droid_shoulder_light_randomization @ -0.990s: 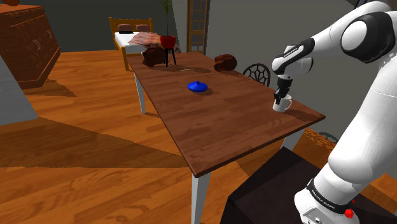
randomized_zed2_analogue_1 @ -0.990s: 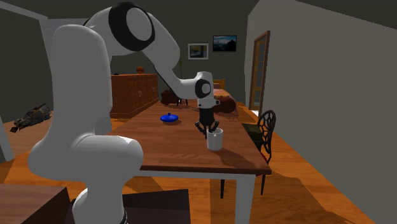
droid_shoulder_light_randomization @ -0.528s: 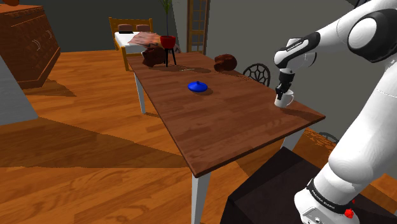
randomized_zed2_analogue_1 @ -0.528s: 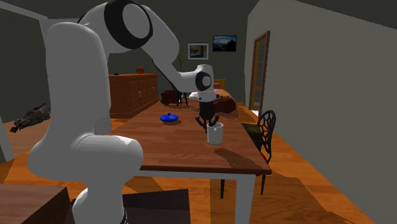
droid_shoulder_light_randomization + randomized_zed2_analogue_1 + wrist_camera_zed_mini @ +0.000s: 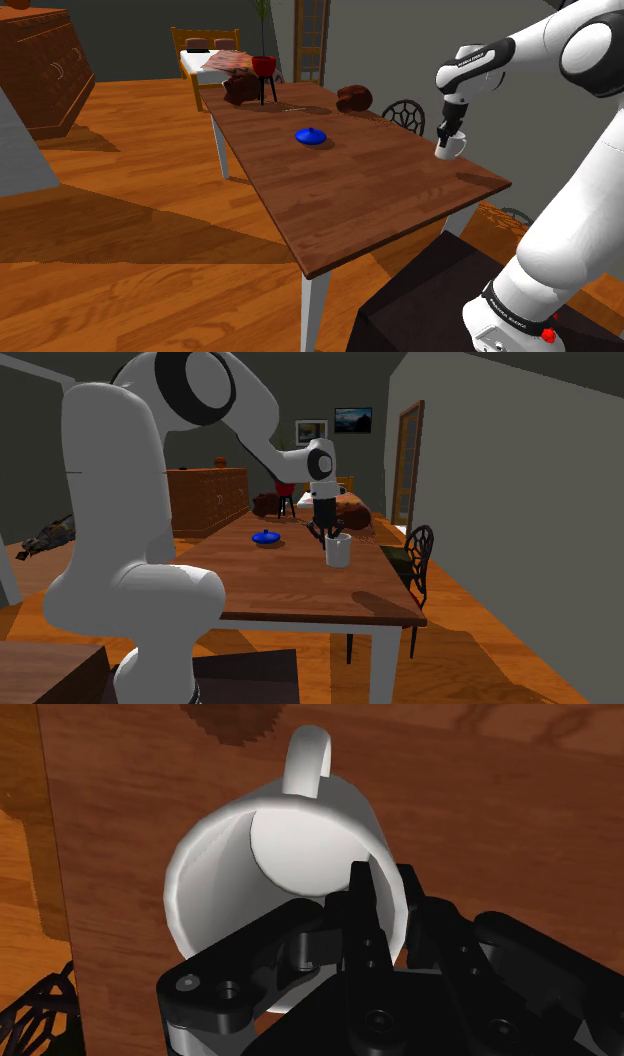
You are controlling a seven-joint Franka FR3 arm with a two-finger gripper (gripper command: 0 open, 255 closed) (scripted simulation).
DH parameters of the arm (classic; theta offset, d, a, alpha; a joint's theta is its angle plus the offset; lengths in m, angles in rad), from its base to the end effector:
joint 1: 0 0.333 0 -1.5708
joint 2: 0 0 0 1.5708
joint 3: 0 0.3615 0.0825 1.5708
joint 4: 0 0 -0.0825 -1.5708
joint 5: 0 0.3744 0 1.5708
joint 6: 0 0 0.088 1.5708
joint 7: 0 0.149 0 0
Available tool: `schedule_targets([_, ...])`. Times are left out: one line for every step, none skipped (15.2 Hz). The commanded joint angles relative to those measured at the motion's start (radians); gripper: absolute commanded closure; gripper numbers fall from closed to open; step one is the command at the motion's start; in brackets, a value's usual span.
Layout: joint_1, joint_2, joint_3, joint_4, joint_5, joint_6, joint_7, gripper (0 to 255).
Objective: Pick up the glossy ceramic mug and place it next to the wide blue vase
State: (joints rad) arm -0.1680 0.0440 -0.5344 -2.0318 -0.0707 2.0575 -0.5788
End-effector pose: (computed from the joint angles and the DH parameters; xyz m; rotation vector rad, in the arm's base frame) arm 0.4178 -0.3587 0.4347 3.0767 -0.1383 -0.0935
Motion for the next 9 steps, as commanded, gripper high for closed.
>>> schedule_targets([0.001, -0.011, 0.0, 0.016, -0.005, -0.026, 0.002, 255])
schedule_targets([0.001, -0.016, 0.0, 0.025, -0.008, -0.039, 0.003, 255])
schedule_targets([0.002, -0.02, 0.001, 0.034, -0.01, -0.052, 0.003, 255])
schedule_targets([0.002, -0.025, 0.001, 0.044, -0.011, -0.065, 0.004, 255])
schedule_targets([0.003, -0.029, 0.001, 0.053, -0.013, -0.078, 0.004, 255])
schedule_targets([0.003, -0.032, 0.002, 0.063, -0.015, -0.091, 0.005, 255])
schedule_targets([0.004, -0.036, 0.002, 0.073, -0.016, -0.105, 0.005, 255])
schedule_targets([0.004, -0.039, 0.003, 0.083, -0.018, -0.118, 0.005, 255])
schedule_targets([0.005, -0.042, 0.003, 0.093, -0.019, -0.131, 0.006, 255])
